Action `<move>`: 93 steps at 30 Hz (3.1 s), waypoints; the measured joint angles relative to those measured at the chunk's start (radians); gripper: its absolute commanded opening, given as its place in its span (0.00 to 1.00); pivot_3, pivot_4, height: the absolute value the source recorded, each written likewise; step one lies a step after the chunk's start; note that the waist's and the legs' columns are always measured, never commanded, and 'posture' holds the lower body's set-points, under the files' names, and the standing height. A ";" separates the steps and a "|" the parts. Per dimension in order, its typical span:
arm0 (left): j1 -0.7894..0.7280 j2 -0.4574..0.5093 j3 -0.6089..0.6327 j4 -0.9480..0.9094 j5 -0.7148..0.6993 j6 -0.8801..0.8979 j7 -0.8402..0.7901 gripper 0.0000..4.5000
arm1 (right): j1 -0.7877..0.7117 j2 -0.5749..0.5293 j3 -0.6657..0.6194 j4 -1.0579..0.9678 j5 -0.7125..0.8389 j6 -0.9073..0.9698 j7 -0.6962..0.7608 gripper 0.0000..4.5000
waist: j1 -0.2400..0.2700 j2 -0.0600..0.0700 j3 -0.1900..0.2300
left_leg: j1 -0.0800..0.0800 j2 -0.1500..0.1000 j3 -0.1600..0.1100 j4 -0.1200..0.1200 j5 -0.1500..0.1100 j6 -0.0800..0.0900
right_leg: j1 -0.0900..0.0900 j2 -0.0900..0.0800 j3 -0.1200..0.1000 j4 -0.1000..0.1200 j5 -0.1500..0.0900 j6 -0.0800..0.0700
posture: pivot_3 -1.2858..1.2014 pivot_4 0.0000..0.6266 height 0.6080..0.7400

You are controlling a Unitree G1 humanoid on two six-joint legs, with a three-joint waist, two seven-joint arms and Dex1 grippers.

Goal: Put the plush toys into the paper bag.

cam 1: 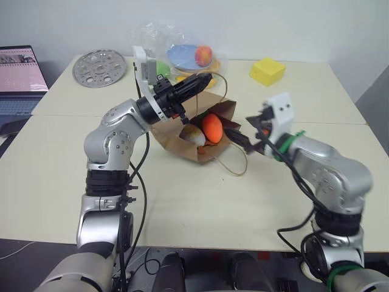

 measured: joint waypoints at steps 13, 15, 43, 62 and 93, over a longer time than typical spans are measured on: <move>-0.023 0.007 0.029 0.028 0.000 -0.013 -0.007 0.00 | 0.252 0.300 -0.291 -0.078 0.090 0.309 -0.111 1.00 | -0.007 0.000 0.000 | 0.001 0.000 0.000 0.000 0.000 0.000 | 0.000 0.000 0.001 0.001 0.000 0.000 | 0.52 0.24 1.00; -0.023 0.006 0.029 0.028 0.000 -0.013 -0.007 0.00 | 0.235 0.346 -0.318 -0.070 0.092 0.335 -0.115 1.00 | -0.007 0.000 0.000 | 0.001 0.000 0.000 0.000 0.000 0.000 | 0.000 0.000 0.001 0.001 0.000 0.000 | 0.52 0.24 1.00; -0.020 0.007 0.028 0.024 0.001 -0.012 -0.003 0.00 | 0.070 0.459 -0.637 0.166 0.286 0.375 -0.346 0.01 | -0.008 0.001 0.000 | 0.001 0.000 0.001 -0.001 0.000 0.000 | 0.000 0.000 0.001 0.001 0.000 0.000 | 0.52 0.24 1.00; -0.020 0.008 0.028 0.021 0.001 -0.012 0.013 0.00 | 0.077 0.456 -0.624 0.206 0.564 0.375 -0.491 0.92 | -0.008 0.001 0.000 | 0.001 0.000 0.001 -0.001 0.000 0.000 | 0.000 0.000 0.001 0.001 0.000 0.000 | 0.52 0.24 1.00; -0.020 0.007 0.020 0.020 0.007 -0.011 0.014 0.00 | 0.095 0.455 -0.529 0.348 0.694 0.213 -0.648 0.92 | -0.010 0.001 0.000 | 0.001 0.000 0.001 -0.001 0.000 0.001 | 0.000 0.001 0.001 0.001 0.000 0.000 | 0.52 0.24 1.00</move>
